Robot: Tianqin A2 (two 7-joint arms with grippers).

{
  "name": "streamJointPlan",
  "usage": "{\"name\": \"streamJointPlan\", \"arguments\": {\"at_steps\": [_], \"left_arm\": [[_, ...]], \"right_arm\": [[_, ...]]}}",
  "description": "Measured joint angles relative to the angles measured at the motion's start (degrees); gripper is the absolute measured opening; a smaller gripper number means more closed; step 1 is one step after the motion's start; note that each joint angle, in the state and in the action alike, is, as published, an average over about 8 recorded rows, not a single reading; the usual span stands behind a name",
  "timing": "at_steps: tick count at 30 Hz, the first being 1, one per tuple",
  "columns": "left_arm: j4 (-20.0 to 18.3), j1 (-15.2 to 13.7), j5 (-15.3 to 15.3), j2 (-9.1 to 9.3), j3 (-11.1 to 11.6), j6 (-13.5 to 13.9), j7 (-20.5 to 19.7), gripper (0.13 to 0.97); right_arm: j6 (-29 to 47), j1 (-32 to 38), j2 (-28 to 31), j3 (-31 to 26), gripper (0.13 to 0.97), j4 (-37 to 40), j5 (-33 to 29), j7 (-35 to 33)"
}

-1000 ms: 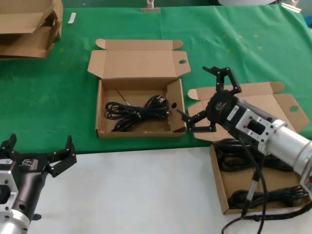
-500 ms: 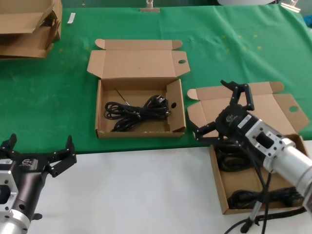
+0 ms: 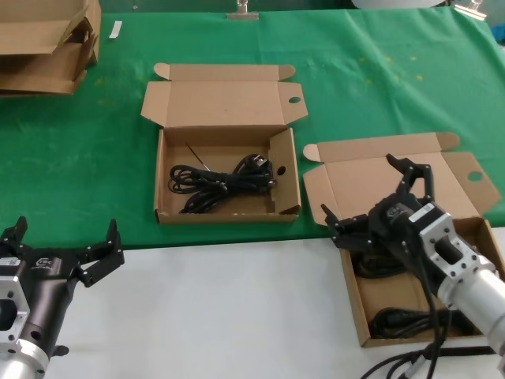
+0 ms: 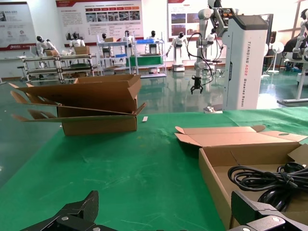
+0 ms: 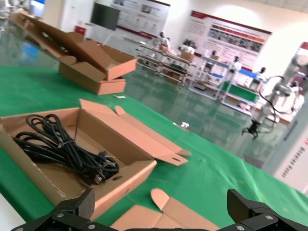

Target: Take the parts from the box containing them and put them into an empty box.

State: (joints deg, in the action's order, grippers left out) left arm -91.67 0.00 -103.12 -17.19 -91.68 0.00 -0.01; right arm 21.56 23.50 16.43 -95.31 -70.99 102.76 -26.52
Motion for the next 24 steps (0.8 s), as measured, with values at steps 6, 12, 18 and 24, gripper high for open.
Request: {"name": "streamJointPlan", "arguments": {"at_steps": [6,12,18,24], "left_arm": [[0.0,0.0,0.0,0.0,0.0,0.0,0.02,0.966],[0.0,0.0,0.0,0.0,0.0,0.0,0.03,0.966],[0.0,0.0,0.0,0.0,0.0,0.0,0.01,0.966],[0.0,0.0,-0.01,0.0,0.0,0.0,0.01,0.966]], "right_arm": [[-3.16,-3.4,0.11,0.53,0.966,-3.01,0.05,3.88],[-6.28,-6.81,0.22,1.06,0.966,-6.01,0.11,7.72],[-9.37,-10.24,0.33,1.59,0.966,-9.02,0.16,11.54],[-12.51,-13.62,0.44,2.11,0.966,-12.0,0.21,15.4]]}}
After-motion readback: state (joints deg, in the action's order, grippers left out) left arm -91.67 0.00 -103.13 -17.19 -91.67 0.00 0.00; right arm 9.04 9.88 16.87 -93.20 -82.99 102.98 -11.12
